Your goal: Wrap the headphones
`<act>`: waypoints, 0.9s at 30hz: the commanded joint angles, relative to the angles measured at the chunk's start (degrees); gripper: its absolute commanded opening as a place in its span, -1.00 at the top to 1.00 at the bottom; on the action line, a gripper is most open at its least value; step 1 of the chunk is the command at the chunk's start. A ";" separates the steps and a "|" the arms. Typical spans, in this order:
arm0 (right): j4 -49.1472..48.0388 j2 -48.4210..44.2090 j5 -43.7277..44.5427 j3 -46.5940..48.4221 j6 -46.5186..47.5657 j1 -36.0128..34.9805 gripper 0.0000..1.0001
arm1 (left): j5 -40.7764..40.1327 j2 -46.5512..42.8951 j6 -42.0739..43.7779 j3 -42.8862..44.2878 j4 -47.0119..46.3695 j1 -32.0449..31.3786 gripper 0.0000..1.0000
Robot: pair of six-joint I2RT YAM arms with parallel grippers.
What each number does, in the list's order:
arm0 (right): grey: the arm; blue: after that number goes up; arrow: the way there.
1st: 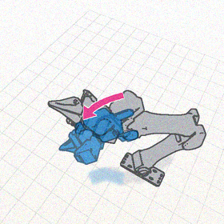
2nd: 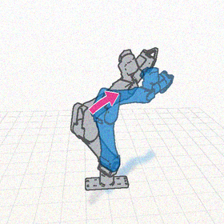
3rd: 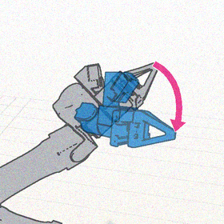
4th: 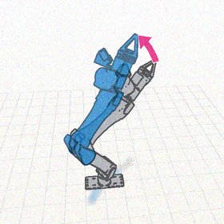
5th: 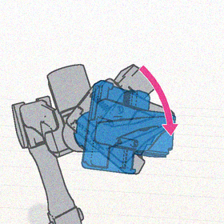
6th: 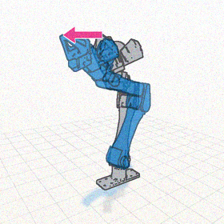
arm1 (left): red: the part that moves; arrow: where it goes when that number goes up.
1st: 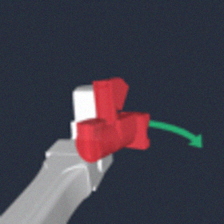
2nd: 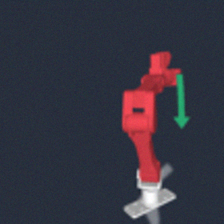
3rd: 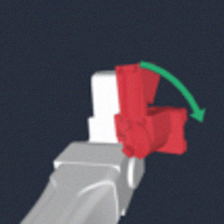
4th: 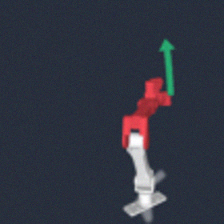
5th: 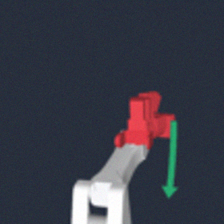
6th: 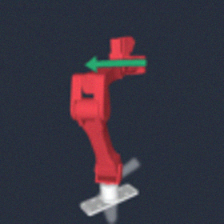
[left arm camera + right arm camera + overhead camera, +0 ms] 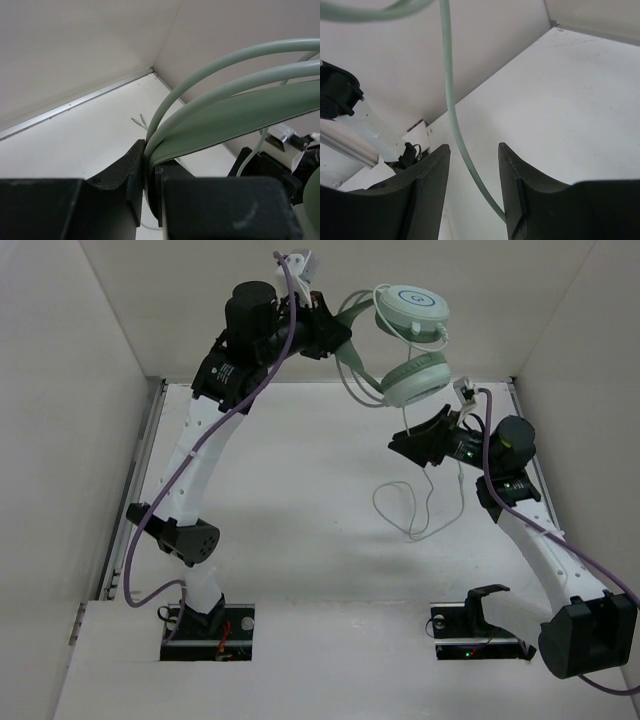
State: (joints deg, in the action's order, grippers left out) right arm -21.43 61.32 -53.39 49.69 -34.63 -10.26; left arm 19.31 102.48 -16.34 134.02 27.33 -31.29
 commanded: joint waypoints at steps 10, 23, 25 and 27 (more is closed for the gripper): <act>-3.97 -1.12 -0.58 -1.88 -1.67 -1.99 -0.01 | -11.13 0.18 -6.69 4.41 -8.26 1.36 0.98; -8.97 -0.41 -1.72 -3.99 -8.61 -5.86 0.03 | -15.44 0.01 -4.93 4.85 -8.61 -0.57 0.96; -9.50 -0.24 -2.25 -4.08 -8.78 -6.65 0.11 | -15.79 0.00 -4.14 4.76 -8.52 -0.83 0.96; -9.59 0.03 -2.60 -4.25 -8.52 -7.44 0.20 | -16.32 0.18 -3.70 4.68 -8.52 -1.10 0.96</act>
State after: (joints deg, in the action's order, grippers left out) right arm -25.89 61.43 -54.24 45.89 -41.47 -16.49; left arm 4.36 104.51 -18.52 135.15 25.87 -31.88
